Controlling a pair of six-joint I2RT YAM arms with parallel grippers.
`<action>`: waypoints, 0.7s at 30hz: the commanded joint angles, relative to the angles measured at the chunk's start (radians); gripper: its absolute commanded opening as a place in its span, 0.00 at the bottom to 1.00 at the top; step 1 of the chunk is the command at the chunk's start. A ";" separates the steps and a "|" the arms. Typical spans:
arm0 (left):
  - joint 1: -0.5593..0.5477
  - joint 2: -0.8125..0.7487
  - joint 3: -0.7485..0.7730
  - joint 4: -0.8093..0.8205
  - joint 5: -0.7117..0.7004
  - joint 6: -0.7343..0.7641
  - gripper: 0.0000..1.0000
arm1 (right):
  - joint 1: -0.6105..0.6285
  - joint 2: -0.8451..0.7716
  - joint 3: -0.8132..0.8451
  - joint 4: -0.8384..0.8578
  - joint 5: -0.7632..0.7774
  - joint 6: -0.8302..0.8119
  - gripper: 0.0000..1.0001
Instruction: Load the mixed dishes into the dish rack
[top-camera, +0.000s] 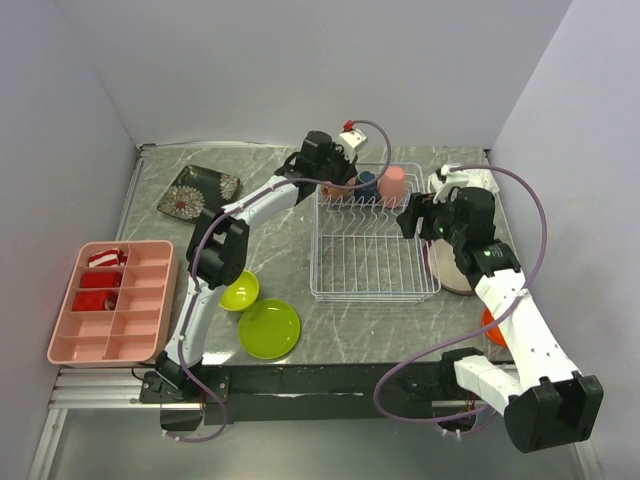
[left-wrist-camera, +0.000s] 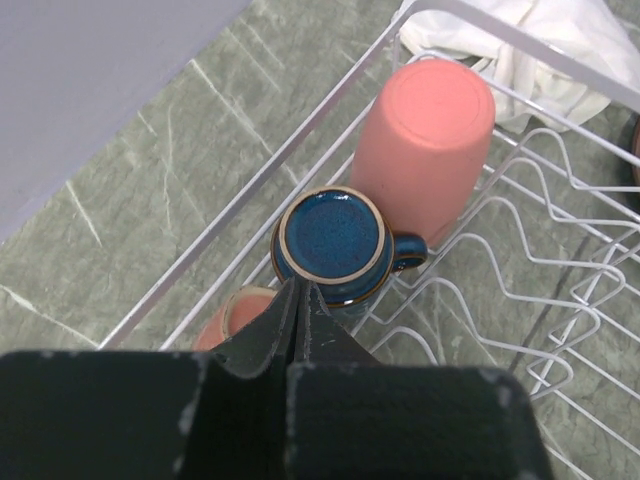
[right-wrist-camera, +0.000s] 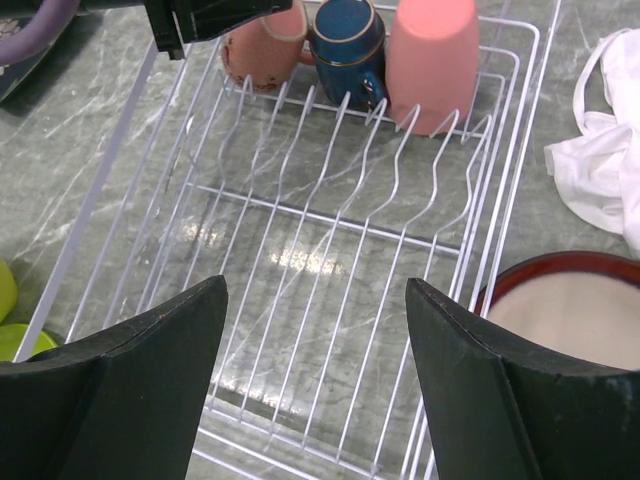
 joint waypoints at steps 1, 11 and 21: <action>-0.002 -0.016 -0.004 0.018 -0.045 -0.001 0.01 | -0.013 -0.037 -0.015 0.046 0.008 0.005 0.80; 0.010 -0.068 -0.099 -0.011 -0.126 -0.012 0.01 | -0.016 -0.029 -0.023 0.064 -0.003 0.013 0.80; 0.028 -0.171 -0.228 -0.019 -0.180 -0.018 0.01 | -0.016 -0.026 -0.035 0.077 -0.016 0.021 0.80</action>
